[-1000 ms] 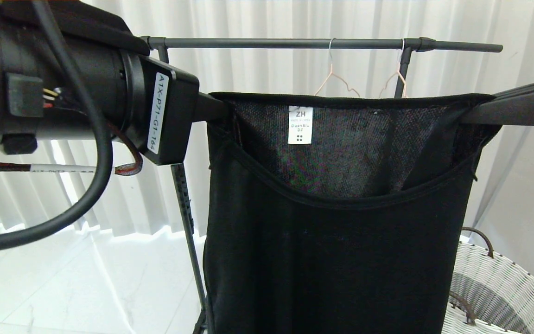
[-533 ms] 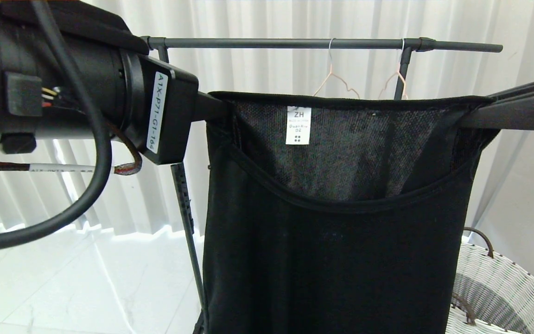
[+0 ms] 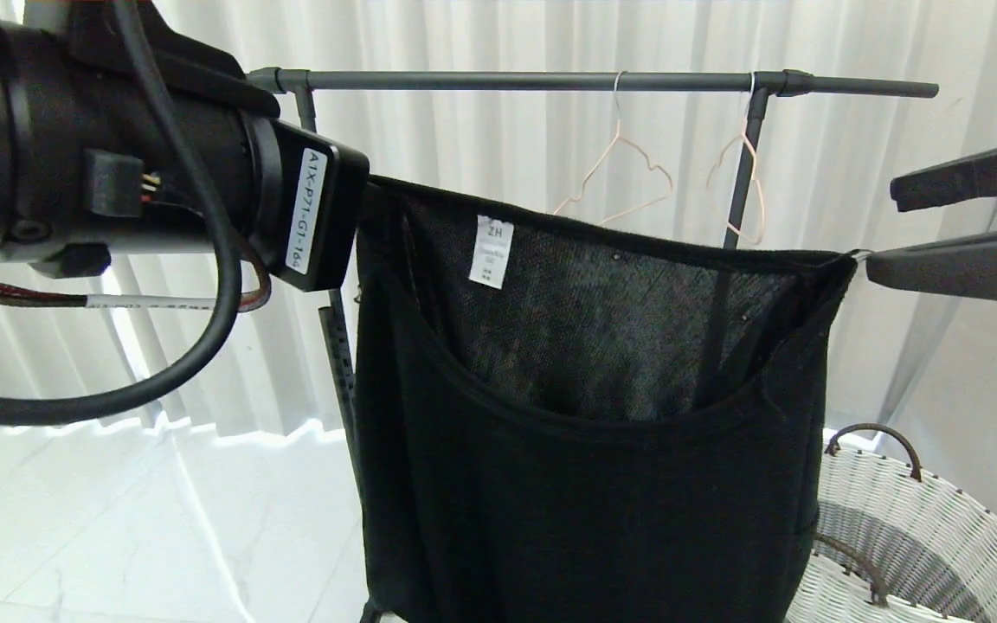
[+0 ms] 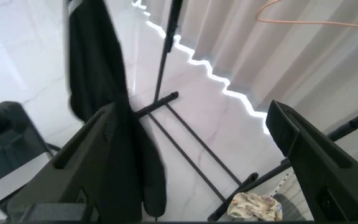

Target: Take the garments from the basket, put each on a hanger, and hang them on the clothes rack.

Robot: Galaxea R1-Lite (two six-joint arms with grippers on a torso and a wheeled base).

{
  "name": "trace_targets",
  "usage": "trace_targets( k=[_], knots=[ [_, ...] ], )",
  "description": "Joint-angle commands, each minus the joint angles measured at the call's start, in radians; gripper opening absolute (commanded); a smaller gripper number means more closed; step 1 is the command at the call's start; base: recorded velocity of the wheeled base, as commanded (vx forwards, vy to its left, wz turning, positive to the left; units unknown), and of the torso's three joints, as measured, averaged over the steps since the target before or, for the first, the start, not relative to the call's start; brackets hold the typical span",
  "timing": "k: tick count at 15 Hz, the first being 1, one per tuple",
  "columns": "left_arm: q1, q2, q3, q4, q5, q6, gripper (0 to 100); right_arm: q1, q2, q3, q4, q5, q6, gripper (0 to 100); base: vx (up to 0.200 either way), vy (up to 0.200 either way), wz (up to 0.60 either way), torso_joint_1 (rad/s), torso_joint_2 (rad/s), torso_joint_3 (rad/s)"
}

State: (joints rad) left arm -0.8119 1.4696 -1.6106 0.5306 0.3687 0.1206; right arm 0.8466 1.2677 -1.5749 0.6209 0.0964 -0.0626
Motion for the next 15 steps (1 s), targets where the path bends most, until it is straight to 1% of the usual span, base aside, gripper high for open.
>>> trace_targets(
  k=[1,2,3,4,5,6,7,9,10,12,14,15],
  knots=[
    [0.027,0.031,-0.002,0.0,0.036,-0.001,0,-0.004,-0.057,0.039,0.0,0.026,0.0,100,0.0,0.0,0.0,0.0,0.0,0.0],
    [0.03,0.031,0.0,0.0,0.038,-0.003,0,-0.032,-0.063,0.059,0.002,0.011,-0.002,100,0.0,0.0,0.0,0.0,0.0,0.0],
    [0.037,0.026,0.003,0.0,0.039,-0.003,0,-0.112,-0.067,0.085,0.003,-0.04,-0.006,100,0.0,0.0,0.0,0.0,0.0,0.0],
    [0.053,0.021,0.008,0.0,0.045,-0.003,0,-0.167,-0.068,0.101,0.003,-0.086,-0.008,100,0.0,0.0,0.0,0.0,0.0,0.0],
    [0.094,0.005,0.029,0.0,0.062,-0.003,0,-0.261,-0.067,0.127,0.005,-0.165,-0.008,100,0.0,0.0,0.0,0.0,0.0,0.0],
    [0.126,-0.009,0.052,0.0,0.065,-0.001,0,-0.343,-0.067,0.15,0.005,-0.208,-0.01,100,0.0,0.0,0.0,0.0,0.0,0.0],
    [0.158,-0.026,0.067,0.0,0.067,0.001,0,-0.414,-0.071,0.184,0.0,-0.23,-0.026,100,0.0,0.0,0.0,0.0,0.0,0.0],
    [0.204,-0.06,0.086,0.0,0.073,0.001,0,-0.52,-0.09,0.24,-0.013,-0.265,-0.059,100,0.0,0.0,0.0,0.0,0.0,0.0],
    [0.235,-0.086,0.121,0.0,0.096,0.002,0,-0.567,-0.117,0.286,-0.038,-0.284,-0.074,100,0.0,0.0,0.0,0.0,0.0,0.0],
    [0.28,-0.129,0.183,0.0,0.113,0.001,0,-0.623,-0.142,0.335,-0.055,-0.285,-0.079,100,0.0,0.0,0.0,0.0,0.0,0.0],
    [0.303,-0.15,0.21,0.0,0.114,0.001,0,-0.635,-0.142,0.34,-0.069,-0.284,-0.079,100,0.0,0.0,0.0,0.0,0.0,0.0],
    [0.318,-0.161,0.229,0.0,0.114,0.001,0,-0.641,-0.137,0.34,-0.096,-0.265,-0.063,100,0.0,0.0,0.0,0.0,0.0,0.0]
  ],
)
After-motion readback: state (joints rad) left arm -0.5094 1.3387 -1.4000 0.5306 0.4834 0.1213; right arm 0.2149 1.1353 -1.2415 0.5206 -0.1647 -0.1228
